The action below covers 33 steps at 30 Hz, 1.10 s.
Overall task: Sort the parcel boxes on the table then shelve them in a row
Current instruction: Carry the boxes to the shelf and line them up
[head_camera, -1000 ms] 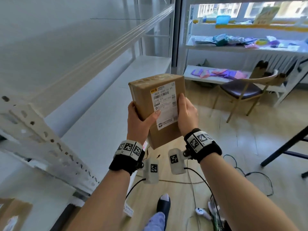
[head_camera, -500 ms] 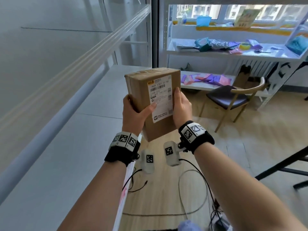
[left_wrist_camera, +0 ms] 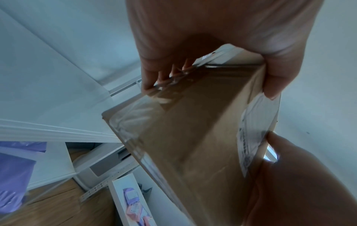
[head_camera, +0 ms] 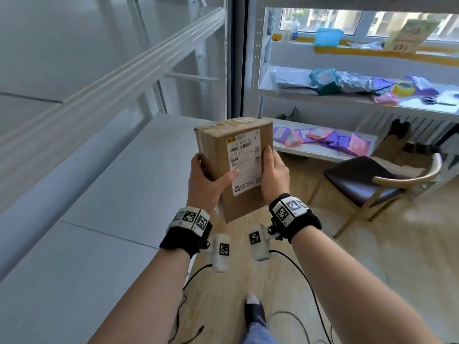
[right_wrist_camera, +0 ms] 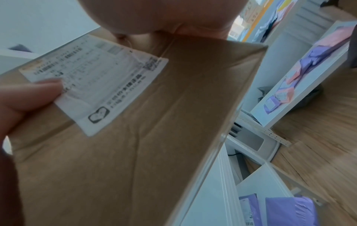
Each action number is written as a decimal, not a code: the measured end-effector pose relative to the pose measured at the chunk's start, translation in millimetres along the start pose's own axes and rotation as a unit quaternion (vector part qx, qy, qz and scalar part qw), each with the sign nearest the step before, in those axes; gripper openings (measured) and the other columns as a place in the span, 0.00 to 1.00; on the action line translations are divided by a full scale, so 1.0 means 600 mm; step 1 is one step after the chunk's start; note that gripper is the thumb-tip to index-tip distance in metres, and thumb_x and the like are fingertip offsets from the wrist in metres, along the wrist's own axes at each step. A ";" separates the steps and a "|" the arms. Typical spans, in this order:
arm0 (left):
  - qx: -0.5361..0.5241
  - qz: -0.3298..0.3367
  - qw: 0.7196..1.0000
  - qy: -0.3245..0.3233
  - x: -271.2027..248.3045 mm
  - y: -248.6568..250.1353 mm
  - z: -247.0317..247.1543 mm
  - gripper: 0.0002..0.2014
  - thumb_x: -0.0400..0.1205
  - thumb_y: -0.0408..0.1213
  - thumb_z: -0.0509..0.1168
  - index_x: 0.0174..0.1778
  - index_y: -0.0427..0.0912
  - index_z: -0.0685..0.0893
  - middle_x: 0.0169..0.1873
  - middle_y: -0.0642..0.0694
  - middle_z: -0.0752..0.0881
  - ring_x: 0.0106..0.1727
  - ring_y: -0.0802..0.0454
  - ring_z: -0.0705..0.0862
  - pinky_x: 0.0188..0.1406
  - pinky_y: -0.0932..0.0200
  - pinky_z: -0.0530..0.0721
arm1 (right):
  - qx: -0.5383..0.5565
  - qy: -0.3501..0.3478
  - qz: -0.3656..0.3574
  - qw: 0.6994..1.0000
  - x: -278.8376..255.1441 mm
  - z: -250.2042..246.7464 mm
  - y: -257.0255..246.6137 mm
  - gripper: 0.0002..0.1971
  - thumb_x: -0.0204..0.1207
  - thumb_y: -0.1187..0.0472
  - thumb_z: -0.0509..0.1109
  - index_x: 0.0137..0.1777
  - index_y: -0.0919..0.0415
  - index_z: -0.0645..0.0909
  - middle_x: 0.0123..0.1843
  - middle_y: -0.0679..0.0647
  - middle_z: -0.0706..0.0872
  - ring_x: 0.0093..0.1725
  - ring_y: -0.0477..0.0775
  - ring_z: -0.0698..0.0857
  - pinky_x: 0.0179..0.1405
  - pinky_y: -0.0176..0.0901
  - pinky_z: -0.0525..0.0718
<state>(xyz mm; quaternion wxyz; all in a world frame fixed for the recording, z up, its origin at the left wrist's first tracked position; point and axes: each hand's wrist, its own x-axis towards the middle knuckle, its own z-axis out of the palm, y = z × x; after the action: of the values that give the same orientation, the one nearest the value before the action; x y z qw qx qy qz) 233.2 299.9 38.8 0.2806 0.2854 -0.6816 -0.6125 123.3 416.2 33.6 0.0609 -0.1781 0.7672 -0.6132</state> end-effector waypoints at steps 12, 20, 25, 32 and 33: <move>0.053 -0.086 0.993 0.060 0.355 -0.024 0.115 0.38 0.66 0.38 0.84 0.67 0.58 0.70 0.57 0.63 0.83 0.58 0.57 0.86 0.60 0.50 0.87 | -0.018 -0.102 0.038 0.994 0.396 0.077 0.064 0.23 0.85 0.35 0.51 0.53 0.50 0.79 0.47 0.44 0.87 0.48 0.48 0.87 0.56 0.59 0.85; 0.055 -0.082 0.983 0.157 0.528 -0.075 0.102 0.44 0.60 0.32 0.86 0.69 0.50 0.70 0.61 0.53 0.85 0.58 0.57 0.86 0.62 0.50 0.86 | -0.051 -0.176 -0.003 0.983 0.553 0.189 0.078 0.16 0.83 0.41 0.62 0.64 0.47 0.77 0.50 0.41 0.86 0.50 0.46 0.87 0.52 0.56 0.89; 0.059 -0.059 0.981 0.178 0.633 -0.096 0.097 0.47 0.57 0.32 0.87 0.67 0.52 0.69 0.59 0.55 0.85 0.58 0.59 0.87 0.62 0.50 0.87 | -0.076 -0.207 0.000 0.975 0.640 0.252 0.093 0.22 0.82 0.43 0.64 0.75 0.44 0.72 0.64 0.46 0.84 0.63 0.49 0.83 0.65 0.57 0.84; 0.035 -0.052 0.978 0.201 0.741 -0.127 0.104 0.55 0.54 0.23 0.87 0.70 0.50 0.61 0.57 0.60 0.78 0.62 0.56 0.82 0.68 0.48 0.83 | 0.010 -0.252 0.017 0.968 0.756 0.301 0.069 0.28 0.85 0.40 0.58 0.84 0.45 0.63 0.76 0.46 0.77 0.73 0.49 0.77 0.73 0.56 0.77; 0.023 -0.050 0.977 0.205 0.753 -0.132 0.108 0.56 0.54 0.21 0.86 0.70 0.50 0.60 0.57 0.58 0.77 0.63 0.54 0.81 0.68 0.48 0.82 | 0.015 -0.258 0.027 0.966 0.772 0.309 0.068 0.29 0.84 0.38 0.58 0.83 0.43 0.63 0.76 0.46 0.77 0.72 0.50 0.78 0.71 0.58 0.79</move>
<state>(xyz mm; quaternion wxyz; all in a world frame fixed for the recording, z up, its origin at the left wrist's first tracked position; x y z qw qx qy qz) -117.5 5.8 -31.3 0.3767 0.4449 -0.6084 -0.5385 -257.3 91.8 7.9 0.2757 -0.3083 0.7209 -0.5561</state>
